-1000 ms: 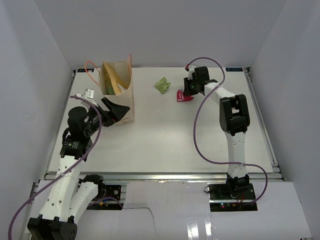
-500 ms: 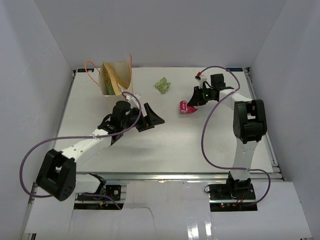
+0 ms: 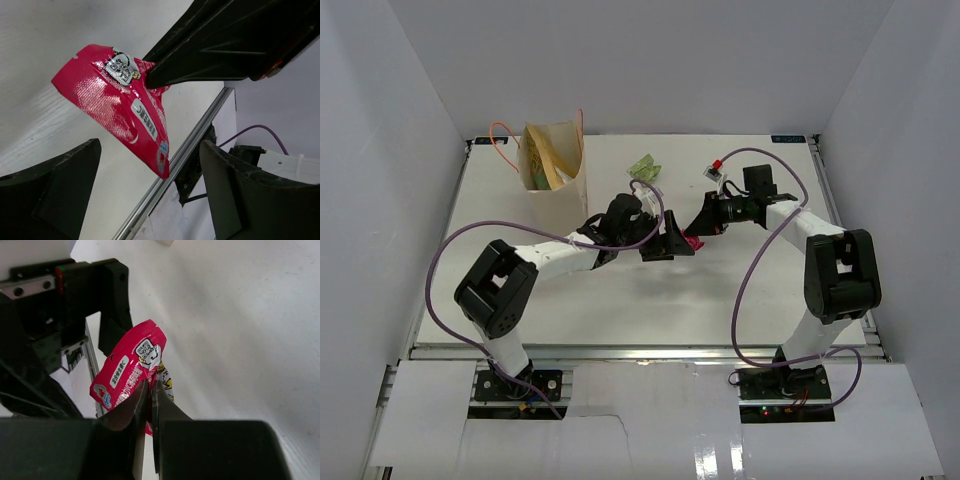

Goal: Place the snacks into the paper bag

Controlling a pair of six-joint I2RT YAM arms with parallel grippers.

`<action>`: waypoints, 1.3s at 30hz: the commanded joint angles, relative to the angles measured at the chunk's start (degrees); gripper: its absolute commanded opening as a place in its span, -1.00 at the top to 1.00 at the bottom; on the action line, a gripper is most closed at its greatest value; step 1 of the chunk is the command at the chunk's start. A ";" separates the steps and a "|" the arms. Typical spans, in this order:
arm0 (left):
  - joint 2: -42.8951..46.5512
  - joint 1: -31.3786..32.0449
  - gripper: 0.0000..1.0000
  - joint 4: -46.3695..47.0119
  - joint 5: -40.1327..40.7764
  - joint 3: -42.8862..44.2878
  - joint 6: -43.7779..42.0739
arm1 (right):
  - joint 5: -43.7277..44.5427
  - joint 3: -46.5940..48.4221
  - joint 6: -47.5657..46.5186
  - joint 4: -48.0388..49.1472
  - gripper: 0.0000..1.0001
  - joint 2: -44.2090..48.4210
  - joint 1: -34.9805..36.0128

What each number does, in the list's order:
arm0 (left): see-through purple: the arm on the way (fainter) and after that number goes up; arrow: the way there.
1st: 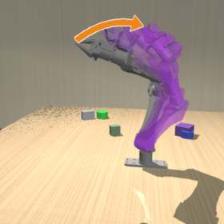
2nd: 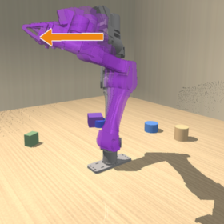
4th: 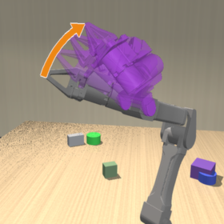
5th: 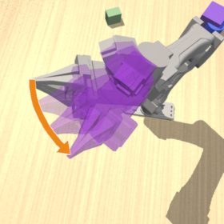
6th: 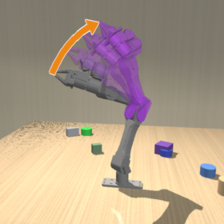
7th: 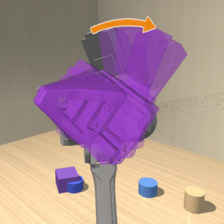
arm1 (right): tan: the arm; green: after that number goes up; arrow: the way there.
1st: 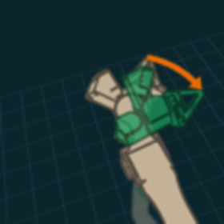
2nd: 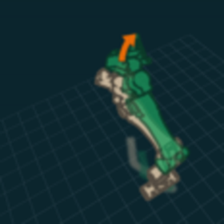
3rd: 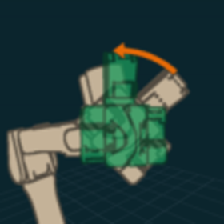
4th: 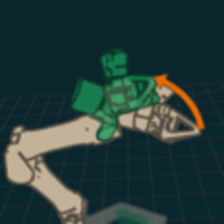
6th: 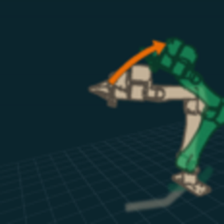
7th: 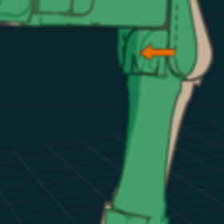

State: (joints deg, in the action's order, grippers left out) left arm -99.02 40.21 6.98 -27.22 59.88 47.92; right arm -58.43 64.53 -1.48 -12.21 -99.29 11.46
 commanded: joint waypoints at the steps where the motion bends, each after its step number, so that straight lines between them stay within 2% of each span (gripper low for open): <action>1: -0.03 0.93 -0.75 1.28 -0.20 2.35 -0.55 | -3.79 -0.90 2.79 3.51 0.85 3.13 0.31; 7: 0.58 1.19 -0.42 1.10 1.38 2.09 -0.28 | -4.58 -1.86 2.71 3.51 0.85 4.54 1.54; 16: 1.99 1.19 -0.22 0.75 2.96 1.56 -0.11 | -3.09 -4.50 -0.63 2.63 0.84 7.88 3.91; 21: 1.82 1.19 0.38 0.66 2.00 1.47 0.15 | -2.65 -4.94 -2.74 1.14 0.77 9.02 4.09; 24: 2.25 1.19 0.75 0.49 1.38 1.12 0.16 | -2.91 -4.85 -5.20 -0.18 0.61 9.55 4.09; 25: 2.60 1.19 0.84 0.05 1.47 0.86 0.07 | -3.00 -4.77 -6.77 -0.88 0.47 9.72 4.09; 27: 4.44 1.10 0.97 -1.09 2.35 0.42 -1.33 | -2.39 -3.98 -8.27 -2.11 0.33 10.16 4.09; 28: 5.24 1.10 0.99 -3.88 2.96 0.50 -2.12 | -1.69 -3.45 -8.89 -3.42 0.09 10.43 4.09; 30: 7.34 0.84 1.00 -9.24 6.28 1.90 -6.49 | 3.31 -1.01 -12.57 -6.06 -0.08 11.39 4.09; 31: 9.44 0.75 1.00 -17.27 8.22 3.13 -8.61 | 5.50 -0.20 -13.81 -7.73 -0.21 11.92 4.09; 32: 10.51 0.49 1.00 -21.79 10.15 4.53 -10.72 | 9.79 0.41 -15.99 -8.09 -0.26 13.23 4.01; 35: 15.78 -1.09 1.00 -37.09 18.68 10.07 -16.97 | 14.99 1.39 -19.00 -8.54 -0.40 16.30 3.57; 37: 18.59 -3.62 1.00 -46.21 24.37 14.88 -19.52 | 16.68 0.95 -21.37 -8.45 -0.53 17.37 3.48; 39: 21.85 -6.35 1.00 -51.61 27.12 18.85 -20.58 | 17.30 0.60 -22.86 -8.54 -0.56 17.81 3.39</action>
State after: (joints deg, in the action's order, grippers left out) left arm -84.31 37.56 -30.00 -9.56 72.31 33.10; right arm -45.21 63.33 -19.05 -19.64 -83.07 15.22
